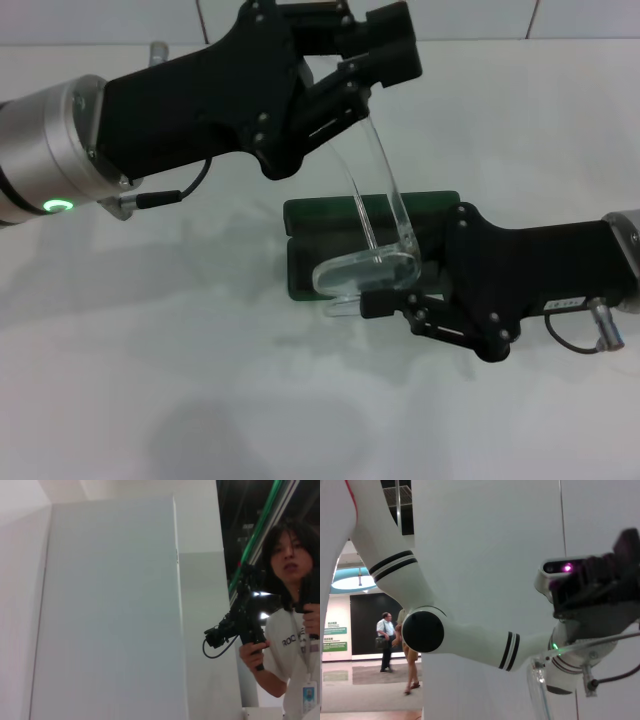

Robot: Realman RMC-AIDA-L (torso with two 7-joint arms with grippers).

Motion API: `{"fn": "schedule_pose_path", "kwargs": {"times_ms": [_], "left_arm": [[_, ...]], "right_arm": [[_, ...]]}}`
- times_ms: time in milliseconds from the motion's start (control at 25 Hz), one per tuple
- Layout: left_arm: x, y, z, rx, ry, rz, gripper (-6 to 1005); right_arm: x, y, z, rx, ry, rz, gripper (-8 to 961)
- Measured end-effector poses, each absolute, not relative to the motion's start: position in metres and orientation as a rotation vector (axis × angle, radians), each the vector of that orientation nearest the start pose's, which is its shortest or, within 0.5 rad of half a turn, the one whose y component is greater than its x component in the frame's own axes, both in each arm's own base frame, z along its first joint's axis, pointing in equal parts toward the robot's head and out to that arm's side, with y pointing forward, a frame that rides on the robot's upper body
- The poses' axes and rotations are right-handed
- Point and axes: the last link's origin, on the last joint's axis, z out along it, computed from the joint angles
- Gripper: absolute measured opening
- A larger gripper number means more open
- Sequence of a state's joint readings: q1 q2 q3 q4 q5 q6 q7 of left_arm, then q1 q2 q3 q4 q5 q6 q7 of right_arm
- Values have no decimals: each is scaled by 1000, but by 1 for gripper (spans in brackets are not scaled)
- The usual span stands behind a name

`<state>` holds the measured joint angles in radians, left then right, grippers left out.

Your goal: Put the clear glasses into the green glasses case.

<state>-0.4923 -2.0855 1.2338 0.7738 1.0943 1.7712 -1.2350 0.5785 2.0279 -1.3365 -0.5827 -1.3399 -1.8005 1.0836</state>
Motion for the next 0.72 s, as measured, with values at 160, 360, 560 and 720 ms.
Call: {"fn": "schedule_pose_path", "kwargs": {"times_ms": [160, 360, 560, 720], "left_arm": [[-143, 308, 19, -2608, -5, -1624, 212], [-147, 308, 18, -2601, -27, -1616, 115], [-149, 307, 15, -2626, -31, -1594, 81], [-150, 306, 11, -2666, -37, -1563, 81]], "right_arm": [[168, 289, -21, -2982, -149, 1335, 112], [168, 287, -18, -2967, -160, 1366, 112], [169, 287, -17, -2951, -152, 1382, 112], [170, 286, -17, -2950, -147, 1383, 112]]}}
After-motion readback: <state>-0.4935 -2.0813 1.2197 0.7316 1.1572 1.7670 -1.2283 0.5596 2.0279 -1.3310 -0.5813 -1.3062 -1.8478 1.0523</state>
